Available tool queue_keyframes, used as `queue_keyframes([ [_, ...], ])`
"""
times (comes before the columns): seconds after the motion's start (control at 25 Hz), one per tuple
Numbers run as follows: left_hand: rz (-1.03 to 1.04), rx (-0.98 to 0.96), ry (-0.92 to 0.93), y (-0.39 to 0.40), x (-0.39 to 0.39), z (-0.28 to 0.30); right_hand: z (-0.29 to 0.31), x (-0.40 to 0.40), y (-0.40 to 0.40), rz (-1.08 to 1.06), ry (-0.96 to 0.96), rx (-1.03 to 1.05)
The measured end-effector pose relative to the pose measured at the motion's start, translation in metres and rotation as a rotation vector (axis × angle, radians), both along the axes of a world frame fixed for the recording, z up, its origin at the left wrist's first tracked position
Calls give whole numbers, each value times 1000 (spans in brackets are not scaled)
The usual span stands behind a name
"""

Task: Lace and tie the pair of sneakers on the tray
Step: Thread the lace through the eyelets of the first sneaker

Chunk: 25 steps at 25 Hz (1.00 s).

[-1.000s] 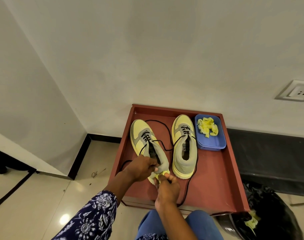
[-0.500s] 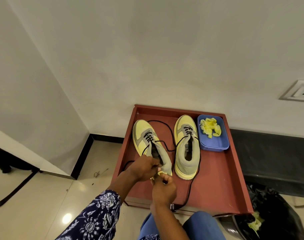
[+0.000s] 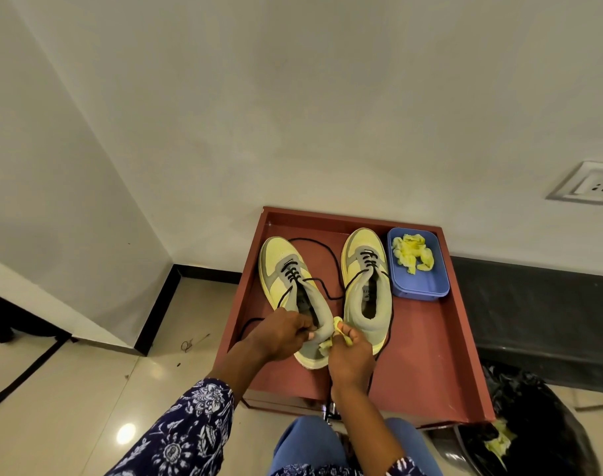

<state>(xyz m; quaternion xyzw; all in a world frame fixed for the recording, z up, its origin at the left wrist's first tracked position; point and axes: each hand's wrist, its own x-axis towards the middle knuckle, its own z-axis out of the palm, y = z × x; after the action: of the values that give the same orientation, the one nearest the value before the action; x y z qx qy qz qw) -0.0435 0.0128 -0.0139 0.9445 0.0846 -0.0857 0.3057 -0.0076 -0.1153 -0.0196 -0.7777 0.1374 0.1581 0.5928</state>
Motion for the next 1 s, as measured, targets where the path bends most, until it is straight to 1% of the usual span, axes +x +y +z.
queue_keyframes([
  [0.16,11,-4,-1,-1,0,0,-9,-20,5,7,-21,-57],
  [0.36,25,-9,-16,-2,-1,2,-18,-37,18,-4,-4,-41],
  [0.52,17,-15,-12,0,-2,1,-19,-39,19,-3,-32,-33],
  [0.72,38,4,-36,-5,-2,2,-28,-39,15,78,-53,-113],
  [0.84,47,4,-36,-6,-2,2,-32,-40,15,88,-29,-144],
  [1.0,48,7,-47,-5,-3,1,-32,-39,13,98,-14,-130],
])
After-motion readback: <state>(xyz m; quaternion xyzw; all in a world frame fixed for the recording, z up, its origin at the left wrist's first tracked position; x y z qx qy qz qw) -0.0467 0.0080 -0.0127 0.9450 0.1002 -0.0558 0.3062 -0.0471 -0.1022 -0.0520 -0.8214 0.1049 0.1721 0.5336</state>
